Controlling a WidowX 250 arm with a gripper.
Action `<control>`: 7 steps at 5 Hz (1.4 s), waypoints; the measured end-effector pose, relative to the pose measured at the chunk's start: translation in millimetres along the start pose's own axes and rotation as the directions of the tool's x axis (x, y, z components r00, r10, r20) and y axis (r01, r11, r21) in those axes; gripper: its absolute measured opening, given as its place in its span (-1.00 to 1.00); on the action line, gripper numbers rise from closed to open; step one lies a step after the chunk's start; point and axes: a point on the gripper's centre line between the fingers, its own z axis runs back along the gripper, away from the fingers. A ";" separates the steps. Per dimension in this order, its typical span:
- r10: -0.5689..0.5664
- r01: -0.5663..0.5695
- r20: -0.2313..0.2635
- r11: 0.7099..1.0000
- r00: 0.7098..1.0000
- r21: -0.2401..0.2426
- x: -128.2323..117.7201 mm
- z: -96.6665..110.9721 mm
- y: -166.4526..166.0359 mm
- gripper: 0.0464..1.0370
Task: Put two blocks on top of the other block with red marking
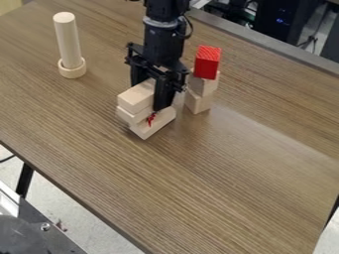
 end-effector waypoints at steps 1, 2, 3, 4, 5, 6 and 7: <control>0.002 -0.002 0.005 1.000 1.000 -0.007 1.0 0.0 -1.6 0.11; -0.004 0.004 0.013 1.000 1.000 -0.011 3.1 0.0 -5.5 0.11; -0.010 0.010 0.016 1.000 1.000 -0.010 4.3 -0.4 -8.6 0.11; -0.016 0.017 0.023 1.000 1.000 -0.008 6.4 -0.4 -12.0 0.11; -0.016 0.016 0.017 1.000 1.000 -0.011 7.5 -4.0 -13.5 0.11; -0.017 0.018 0.012 1.000 1.000 -0.009 9.5 -6.8 -13.9 0.11; -0.009 0.009 0.025 1.000 1.000 -0.006 19.2 -6.2 -14.5 0.11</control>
